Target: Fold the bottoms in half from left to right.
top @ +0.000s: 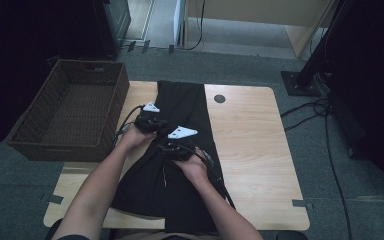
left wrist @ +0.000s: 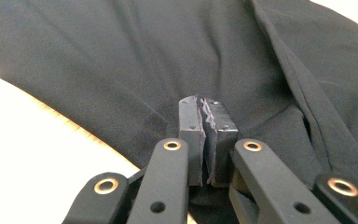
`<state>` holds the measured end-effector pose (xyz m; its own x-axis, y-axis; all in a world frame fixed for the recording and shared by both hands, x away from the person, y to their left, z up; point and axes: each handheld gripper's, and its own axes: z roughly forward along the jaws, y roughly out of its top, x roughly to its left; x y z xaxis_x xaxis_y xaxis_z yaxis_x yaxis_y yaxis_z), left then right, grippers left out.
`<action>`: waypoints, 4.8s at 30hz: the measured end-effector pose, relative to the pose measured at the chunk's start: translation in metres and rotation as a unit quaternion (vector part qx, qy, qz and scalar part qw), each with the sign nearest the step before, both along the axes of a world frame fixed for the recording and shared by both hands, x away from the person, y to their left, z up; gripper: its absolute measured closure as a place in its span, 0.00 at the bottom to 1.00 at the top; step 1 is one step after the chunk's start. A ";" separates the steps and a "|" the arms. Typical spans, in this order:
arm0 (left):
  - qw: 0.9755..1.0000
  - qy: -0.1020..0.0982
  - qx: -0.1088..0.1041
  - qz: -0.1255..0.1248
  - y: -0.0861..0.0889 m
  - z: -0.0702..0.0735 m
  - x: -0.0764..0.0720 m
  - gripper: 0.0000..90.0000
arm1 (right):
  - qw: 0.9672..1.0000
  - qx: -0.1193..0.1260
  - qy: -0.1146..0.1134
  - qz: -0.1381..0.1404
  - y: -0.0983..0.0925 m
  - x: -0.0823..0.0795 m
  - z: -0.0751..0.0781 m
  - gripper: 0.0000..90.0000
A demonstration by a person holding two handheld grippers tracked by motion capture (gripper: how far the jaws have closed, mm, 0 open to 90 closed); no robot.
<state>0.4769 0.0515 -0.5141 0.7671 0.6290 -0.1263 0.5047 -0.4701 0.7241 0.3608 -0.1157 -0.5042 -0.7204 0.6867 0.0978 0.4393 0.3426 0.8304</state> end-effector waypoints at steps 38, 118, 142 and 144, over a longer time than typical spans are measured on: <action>1.000 0.005 0.010 0.017 0.004 0.002 -0.003 0.96 | 0.995 0.017 0.001 -0.093 -0.107 -0.017 0.042 1.00; 1.000 -0.008 -0.020 -0.008 0.002 0.012 -0.019 0.78 | 0.983 -0.025 0.066 -0.168 -0.146 0.006 -0.006 1.00; 1.000 0.007 -0.005 -0.014 -0.026 0.000 -0.009 0.75 | 0.997 0.020 0.015 -0.068 -0.097 -0.023 0.021 0.68; 1.000 0.010 -0.001 -0.014 -0.025 0.001 -0.009 0.75 | 0.998 0.020 0.011 -0.052 -0.084 -0.024 0.018 0.63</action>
